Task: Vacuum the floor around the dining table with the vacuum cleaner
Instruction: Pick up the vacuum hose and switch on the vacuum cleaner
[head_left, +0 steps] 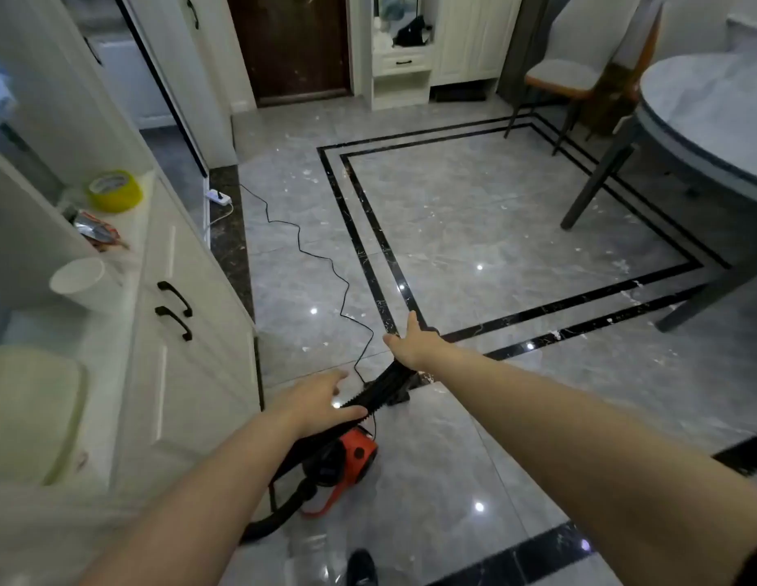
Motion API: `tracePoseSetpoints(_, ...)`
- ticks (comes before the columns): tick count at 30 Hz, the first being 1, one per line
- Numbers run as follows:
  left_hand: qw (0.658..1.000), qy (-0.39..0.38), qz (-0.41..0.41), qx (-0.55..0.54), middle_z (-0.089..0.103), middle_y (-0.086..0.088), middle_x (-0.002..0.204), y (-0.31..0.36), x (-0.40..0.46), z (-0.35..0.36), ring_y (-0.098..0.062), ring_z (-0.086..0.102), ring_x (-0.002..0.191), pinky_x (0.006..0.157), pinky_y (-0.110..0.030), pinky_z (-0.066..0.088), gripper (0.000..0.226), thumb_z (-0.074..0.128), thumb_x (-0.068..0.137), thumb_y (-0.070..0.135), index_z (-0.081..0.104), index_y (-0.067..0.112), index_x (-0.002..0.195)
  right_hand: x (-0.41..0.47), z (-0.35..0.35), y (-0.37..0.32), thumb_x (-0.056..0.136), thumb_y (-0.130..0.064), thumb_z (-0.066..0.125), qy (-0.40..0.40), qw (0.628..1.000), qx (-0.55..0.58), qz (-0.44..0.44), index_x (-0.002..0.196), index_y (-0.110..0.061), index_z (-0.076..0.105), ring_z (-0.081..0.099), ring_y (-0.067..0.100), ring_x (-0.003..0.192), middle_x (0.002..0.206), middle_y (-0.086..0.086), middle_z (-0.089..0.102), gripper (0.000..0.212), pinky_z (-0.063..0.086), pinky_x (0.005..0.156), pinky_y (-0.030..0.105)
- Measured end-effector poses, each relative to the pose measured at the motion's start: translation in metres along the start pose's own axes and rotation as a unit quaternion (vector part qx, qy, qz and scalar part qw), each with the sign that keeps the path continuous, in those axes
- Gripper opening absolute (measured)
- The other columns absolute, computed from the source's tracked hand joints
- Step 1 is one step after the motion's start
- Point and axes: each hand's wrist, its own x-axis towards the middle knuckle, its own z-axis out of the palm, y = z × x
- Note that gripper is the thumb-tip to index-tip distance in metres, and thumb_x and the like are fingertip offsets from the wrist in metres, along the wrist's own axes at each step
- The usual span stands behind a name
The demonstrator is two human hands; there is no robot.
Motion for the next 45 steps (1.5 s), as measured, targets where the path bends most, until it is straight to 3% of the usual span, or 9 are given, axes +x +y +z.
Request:
tracePoseSetpoints(3,0.996,-0.063,0.015,-0.066,0.065,0.001,0.117,-0.009,0.015,0.003,-0.016,0.061,0.104,0.092,-0.032,0.049,0.064,0.058,0.084,0.062,0.043,0.035,0.141,0.012,0.009,-0.010,0.105,-0.054,0.032,0.009,0.997,0.063,0.037,0.162,-0.021,-0.015,0.009,0.047,0.153,0.168,0.026,-0.004,0.080,0.025,0.122,0.055)
tracePoseSetpoints(5,0.992,-0.078,0.032,-0.096,0.067,-0.001,0.105,-0.010,0.024,0.007,-0.018,0.064,0.095,0.086,-0.033,0.052,0.045,0.053,0.089,0.050,0.050,0.031,0.130,0.022,0.016,-0.019,0.105,-0.049,0.041,0.028,0.984,0.158,0.073,0.162,-0.021,-0.015,0.014,0.049,0.152,0.166,0.028,-0.009,0.085,0.030,0.120,0.053)
tracePoseSetpoints(11,0.972,-0.019,0.067,-0.222,0.062,0.006,0.075,-0.020,0.036,0.016,-0.010,0.061,0.059,0.061,-0.032,0.053,0.018,0.058,0.088,0.044,0.049,0.042,0.103,0.064,0.041,-0.029,0.085,-0.027,0.064,0.079,0.874,0.460,0.136,0.157,-0.034,-0.021,0.061,0.041,0.117,0.141,0.021,0.051,0.111,0.055,0.098,0.056)
tracePoseSetpoints(13,0.967,-0.004,0.066,-0.247,0.063,0.007,0.073,-0.027,0.035,0.018,-0.008,0.062,0.054,0.052,-0.027,0.051,0.024,0.069,0.081,0.049,0.053,0.042,0.097,0.054,0.040,-0.036,0.084,-0.017,0.064,0.082,0.811,0.558,0.156,0.157,-0.034,0.001,0.070,0.036,0.095,0.115,0.019,0.063,0.098,0.061,0.086,0.054)
tracePoseSetpoints(16,0.952,-0.034,0.036,-0.302,0.067,0.002,0.067,-0.039,0.034,0.018,-0.016,0.066,0.053,0.050,-0.032,0.055,0.034,0.081,0.073,0.043,0.062,0.029,0.097,0.046,0.037,-0.038,0.089,-0.004,0.064,0.085,0.736,0.651,0.164,0.134,-0.024,0.033,0.063,0.022,0.059,0.083,0.012,0.060,0.057,0.063,0.064,0.040)
tracePoseSetpoints(20,0.947,-0.091,0.023,-0.308,0.063,-0.002,0.063,-0.042,0.031,0.020,-0.015,0.060,0.052,0.048,-0.027,0.050,0.022,0.078,0.080,0.034,0.064,0.024,0.095,0.052,0.046,-0.029,0.091,-0.012,0.071,0.088,0.696,0.691,0.176,0.132,-0.014,0.048,0.064,0.020,0.053,0.085,0.015,0.066,0.047,0.061,0.056,0.032)
tracePoseSetpoints(24,0.963,-0.010,0.040,-0.266,0.058,0.007,0.063,-0.033,0.040,0.035,-0.004,0.055,0.053,0.051,-0.022,0.047,0.017,0.075,0.078,0.037,0.060,0.030,0.075,0.060,0.042,-0.023,0.093,-0.010,0.066,0.119,0.696,0.688,0.168,0.127,-0.010,0.055,0.058,0.018,0.050,0.072,0.010,0.061,0.036,0.053,0.048,0.028)
tracePoseSetpoints(31,0.953,0.053,0.039,-0.296,0.069,0.006,0.068,0.003,0.061,0.064,-0.006,0.066,0.064,0.065,-0.034,0.059,0.026,0.068,0.065,0.059,0.066,0.038,0.079,0.079,0.015,0.001,0.091,-0.014,0.067,0.135,0.746,0.630,0.166,0.123,-0.010,0.057,0.056,0.015,0.043,0.068,0.008,0.062,0.034,0.051,0.049,0.027)
tracePoseSetpoints(45,0.930,0.074,0.032,-0.359,0.053,0.016,0.053,0.099,0.121,0.049,0.003,0.048,0.046,0.048,-0.013,0.037,0.021,0.076,0.080,0.034,0.058,0.036,0.070,0.135,-0.072,0.041,0.089,-0.011,0.064,0.102,0.796,0.578,0.150,0.119,-0.007,0.058,0.055,0.017,0.046,0.067,0.008,0.061,0.032,0.050,0.050,0.029)
